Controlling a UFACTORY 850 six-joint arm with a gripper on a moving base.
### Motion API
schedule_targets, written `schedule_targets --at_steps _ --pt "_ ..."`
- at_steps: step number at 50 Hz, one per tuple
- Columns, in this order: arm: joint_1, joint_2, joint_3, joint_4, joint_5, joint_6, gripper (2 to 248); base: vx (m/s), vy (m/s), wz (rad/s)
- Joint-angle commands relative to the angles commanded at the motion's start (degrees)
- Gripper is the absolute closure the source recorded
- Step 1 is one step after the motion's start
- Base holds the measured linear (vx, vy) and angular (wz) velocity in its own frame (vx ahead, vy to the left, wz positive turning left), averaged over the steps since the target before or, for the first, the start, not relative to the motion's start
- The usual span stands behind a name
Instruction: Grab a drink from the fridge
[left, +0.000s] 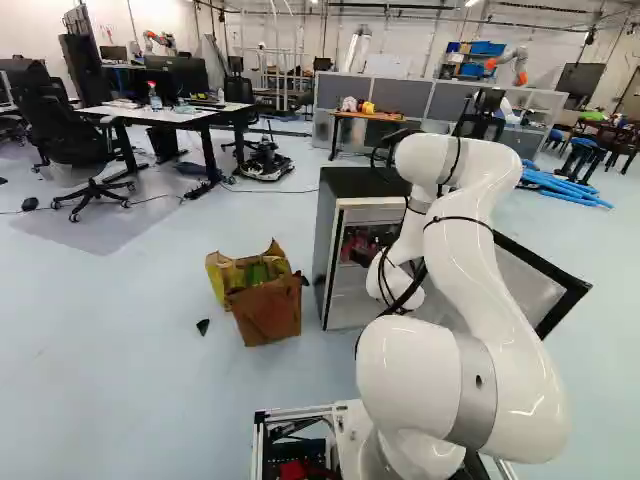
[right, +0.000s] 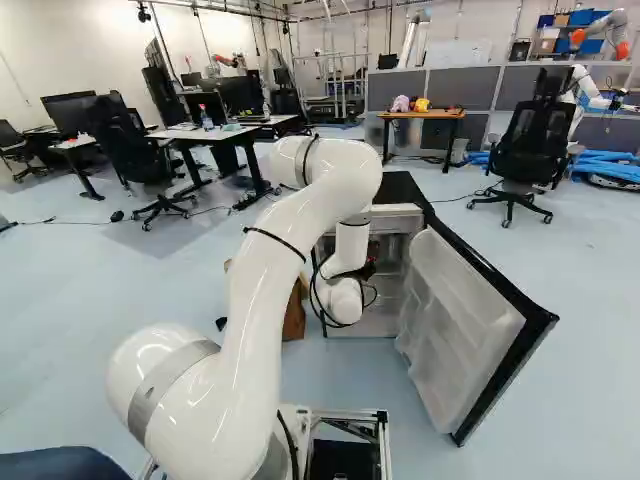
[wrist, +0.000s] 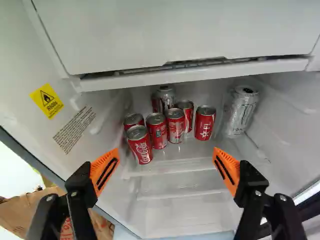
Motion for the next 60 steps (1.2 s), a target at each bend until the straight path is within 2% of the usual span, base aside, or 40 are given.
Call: schedule_targets --at_steps 13,33,60 --pt "-0.16 -3.51 -3.83 0.0 0.0 0.0 3 0.0 0.0 0.0" --pt "-0.21 -7.37 -6.65 -0.52 0.59 0.0 3 0.0 0.0 0.0" --pt "-0.7 -7.48 -6.9 -5.65 1.95 0.0 3 0.0 0.0 0.0"
